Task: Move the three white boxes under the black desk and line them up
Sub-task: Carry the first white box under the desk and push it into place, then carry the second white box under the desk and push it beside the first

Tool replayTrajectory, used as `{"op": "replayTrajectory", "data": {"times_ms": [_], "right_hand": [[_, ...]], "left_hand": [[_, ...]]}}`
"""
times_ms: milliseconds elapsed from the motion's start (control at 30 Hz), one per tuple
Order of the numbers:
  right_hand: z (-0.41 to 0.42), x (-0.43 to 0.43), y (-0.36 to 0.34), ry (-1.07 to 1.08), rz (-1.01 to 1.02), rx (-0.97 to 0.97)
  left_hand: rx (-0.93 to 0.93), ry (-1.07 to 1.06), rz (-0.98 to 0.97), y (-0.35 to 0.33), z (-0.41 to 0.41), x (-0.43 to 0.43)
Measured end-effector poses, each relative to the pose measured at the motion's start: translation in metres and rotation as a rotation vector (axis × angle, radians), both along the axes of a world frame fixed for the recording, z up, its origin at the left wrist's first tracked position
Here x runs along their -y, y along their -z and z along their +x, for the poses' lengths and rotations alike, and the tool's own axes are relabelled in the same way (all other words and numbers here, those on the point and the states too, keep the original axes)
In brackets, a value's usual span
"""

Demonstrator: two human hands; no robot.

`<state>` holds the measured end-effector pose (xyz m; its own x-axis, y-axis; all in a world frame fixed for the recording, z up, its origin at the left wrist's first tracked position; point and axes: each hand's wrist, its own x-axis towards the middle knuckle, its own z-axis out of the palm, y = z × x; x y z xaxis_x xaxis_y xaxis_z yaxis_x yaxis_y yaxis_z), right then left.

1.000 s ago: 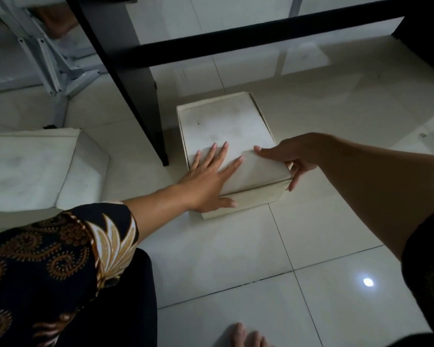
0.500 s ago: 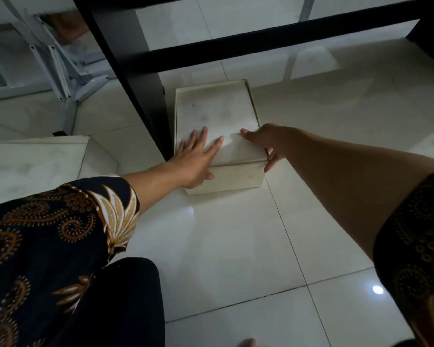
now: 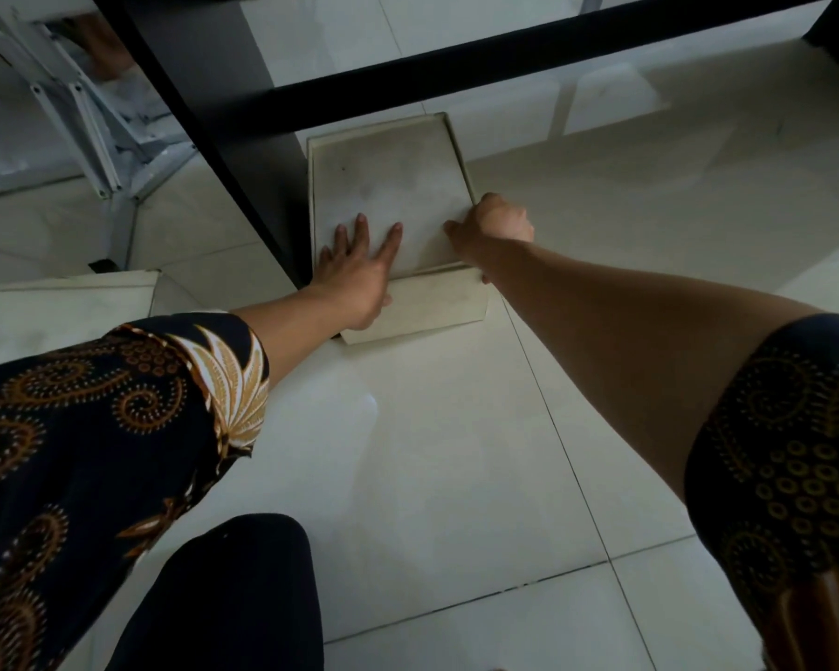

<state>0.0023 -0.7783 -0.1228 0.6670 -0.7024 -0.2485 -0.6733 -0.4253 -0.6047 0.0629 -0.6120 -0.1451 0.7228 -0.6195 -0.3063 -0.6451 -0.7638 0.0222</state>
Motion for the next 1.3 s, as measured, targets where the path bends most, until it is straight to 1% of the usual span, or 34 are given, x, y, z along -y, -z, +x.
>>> {"op": "replayTrajectory", "data": {"times_ms": [200, 300, 400, 533, 600, 700, 833, 933, 1033, 1133, 1300], "right_hand": [[0.009, -0.009, -0.001, -0.058, -0.056, 0.036], [0.015, -0.014, 0.002, -0.113, -0.037, 0.038], [0.017, -0.017, 0.006, -0.187, 0.016, -0.002], [0.011, -0.021, 0.001, -0.3, -0.036, -0.113], [0.004, -0.025, -0.007, -0.38, -0.101, -0.22], [-0.013, -0.042, -0.027, -0.55, -0.289, -0.375], [-0.02, -0.059, -0.05, -0.7, -0.41, -0.434], [-0.022, -0.091, -0.069, -0.835, -0.45, -0.428], [-0.022, -0.126, -0.089, -0.97, -0.415, -0.434], [-0.017, -0.162, -0.103, -1.048, -0.368, -0.401], [0.0, -0.225, -0.121, -1.125, -0.366, -0.331]], "left_hand": [[0.077, -0.026, 0.022, 0.004, 0.009, -0.013], [0.095, -0.055, 0.033, 0.003, 0.011, -0.016], [0.098, -0.074, 0.05, -0.003, 0.004, -0.015], [0.087, -0.025, 0.082, -0.014, -0.006, -0.026], [0.062, 0.026, 0.092, -0.021, -0.01, -0.038], [0.006, 0.055, 0.076, -0.038, -0.029, -0.066], [-0.012, 0.037, 0.028, -0.049, -0.044, -0.096], [-0.021, -0.006, 0.031, -0.055, -0.048, -0.136], [-0.018, -0.064, 0.029, -0.068, -0.051, -0.174], [0.003, -0.103, 0.027, -0.084, -0.051, -0.208], [0.079, -0.183, 0.043, -0.11, -0.037, -0.269]]}}
